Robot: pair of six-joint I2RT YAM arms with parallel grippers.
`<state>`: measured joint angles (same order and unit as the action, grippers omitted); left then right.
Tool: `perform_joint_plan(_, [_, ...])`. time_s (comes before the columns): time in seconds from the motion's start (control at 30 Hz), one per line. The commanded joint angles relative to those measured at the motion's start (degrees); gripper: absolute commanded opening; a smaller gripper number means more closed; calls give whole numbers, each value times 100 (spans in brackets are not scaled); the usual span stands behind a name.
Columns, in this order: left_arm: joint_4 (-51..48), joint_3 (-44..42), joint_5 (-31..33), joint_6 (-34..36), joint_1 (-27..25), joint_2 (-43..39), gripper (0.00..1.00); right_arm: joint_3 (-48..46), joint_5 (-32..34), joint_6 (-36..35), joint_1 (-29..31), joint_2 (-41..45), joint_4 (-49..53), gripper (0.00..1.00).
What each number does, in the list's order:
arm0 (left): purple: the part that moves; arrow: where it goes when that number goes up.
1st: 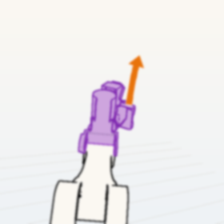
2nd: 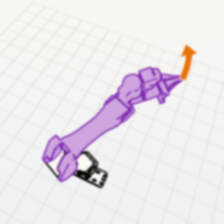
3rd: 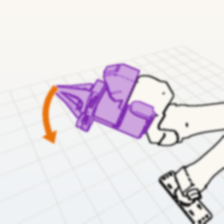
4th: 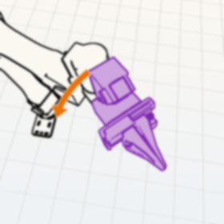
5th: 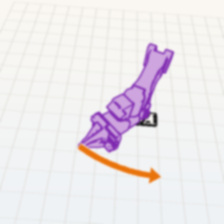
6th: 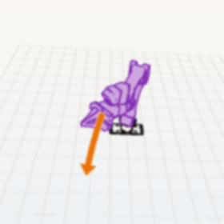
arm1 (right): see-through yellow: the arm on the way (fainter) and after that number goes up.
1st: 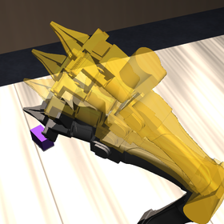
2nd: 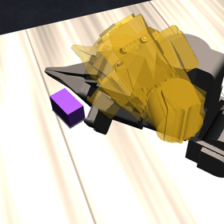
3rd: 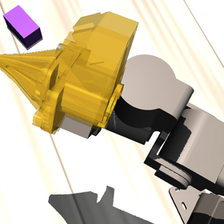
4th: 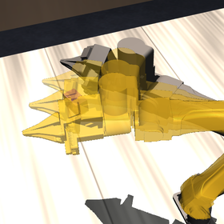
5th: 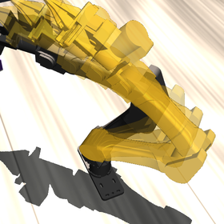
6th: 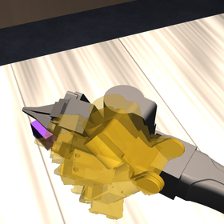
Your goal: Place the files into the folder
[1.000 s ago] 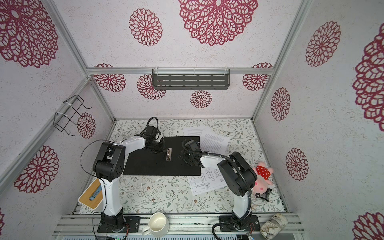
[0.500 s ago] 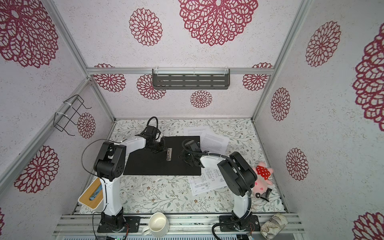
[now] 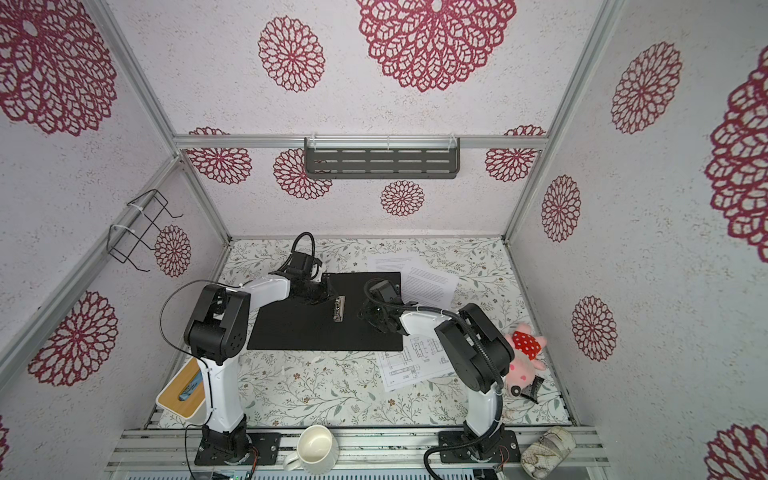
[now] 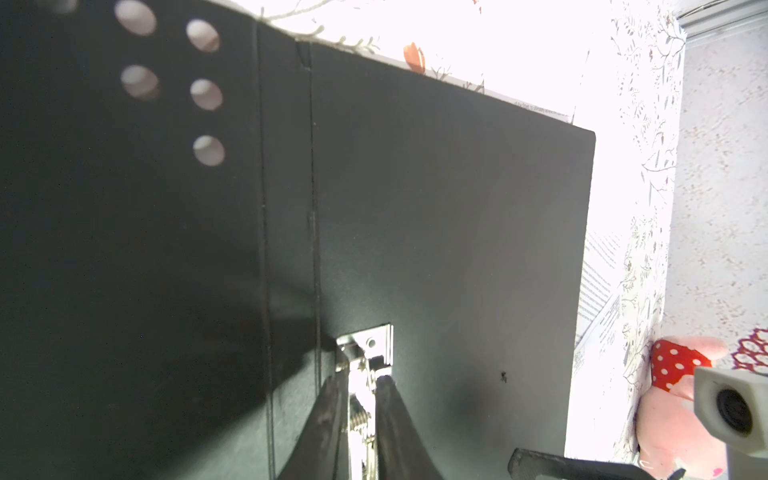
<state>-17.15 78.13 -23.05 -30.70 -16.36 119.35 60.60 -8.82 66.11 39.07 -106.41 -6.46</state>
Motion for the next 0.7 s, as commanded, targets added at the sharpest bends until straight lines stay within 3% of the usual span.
perform_joint_plan(0.0, [-27, 34, -4, 72, -25, -102, 17, 110, 3, 25, 22, 13, 75, 52])
perform_joint_plan(0.67, [-403, 97, 208, 263, -100, 146, 12, 136, -15, 19, 22, -27, 84, 52])
